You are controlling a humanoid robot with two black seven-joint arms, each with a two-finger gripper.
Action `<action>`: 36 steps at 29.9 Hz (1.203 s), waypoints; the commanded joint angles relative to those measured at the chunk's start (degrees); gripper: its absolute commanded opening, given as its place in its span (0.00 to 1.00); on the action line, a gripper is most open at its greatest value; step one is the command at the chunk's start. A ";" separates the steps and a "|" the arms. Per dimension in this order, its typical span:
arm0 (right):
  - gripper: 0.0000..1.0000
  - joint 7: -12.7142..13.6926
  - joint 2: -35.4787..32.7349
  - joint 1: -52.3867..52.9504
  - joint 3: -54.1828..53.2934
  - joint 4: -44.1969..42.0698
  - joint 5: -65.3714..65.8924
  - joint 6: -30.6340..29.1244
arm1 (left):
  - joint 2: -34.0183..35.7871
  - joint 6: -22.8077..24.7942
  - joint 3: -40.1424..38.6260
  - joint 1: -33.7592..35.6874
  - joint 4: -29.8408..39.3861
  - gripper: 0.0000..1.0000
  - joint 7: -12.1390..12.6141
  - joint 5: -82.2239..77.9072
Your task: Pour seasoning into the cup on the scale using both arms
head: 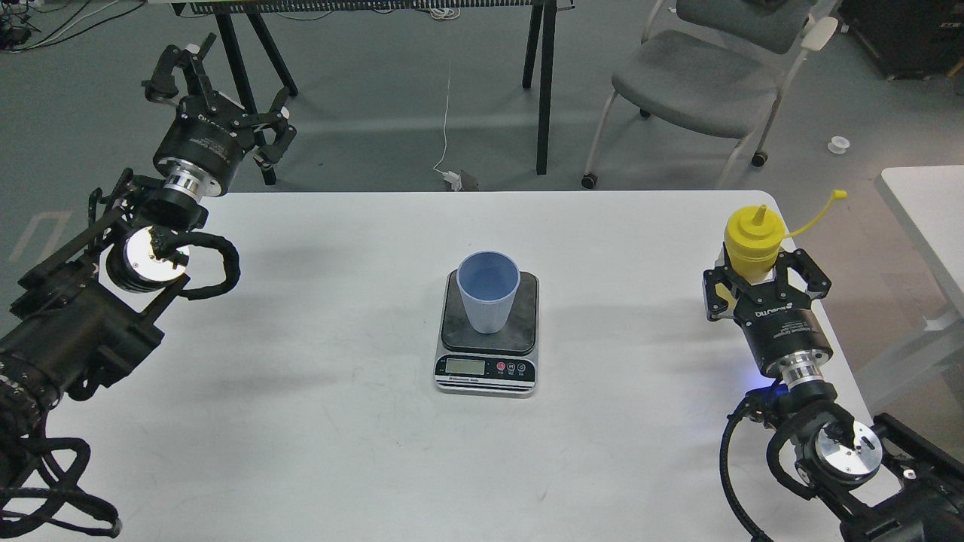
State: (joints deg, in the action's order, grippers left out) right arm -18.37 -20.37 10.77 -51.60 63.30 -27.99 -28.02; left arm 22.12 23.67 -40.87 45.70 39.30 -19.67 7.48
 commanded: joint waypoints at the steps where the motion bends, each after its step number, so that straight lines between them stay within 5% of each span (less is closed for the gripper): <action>1: 0.41 0.70 2.52 -0.49 0.19 -0.54 0.31 0.02 | 0.11 0.06 0.00 0.00 -0.02 1.00 0.07 -0.01; 20: 0.49 2.46 7.97 -1.10 1.33 -7.31 0.57 0.02 | -0.59 -0.38 0.44 0.09 -0.10 1.00 0.07 -0.19; 30: 0.93 2.29 7.97 -2.68 1.16 -6.96 0.57 0.02 | -0.85 -0.46 0.35 0.18 -0.02 1.00 -0.01 -0.19; 36: 0.98 2.29 6.31 -6.54 1.59 -5.65 0.66 0.02 | -0.50 -0.38 0.09 0.18 0.16 1.00 -0.01 -0.19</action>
State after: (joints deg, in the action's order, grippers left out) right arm -16.08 -13.11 6.26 -50.38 56.79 -27.38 -28.00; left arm 21.34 23.20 -40.69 45.88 39.36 -19.68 7.29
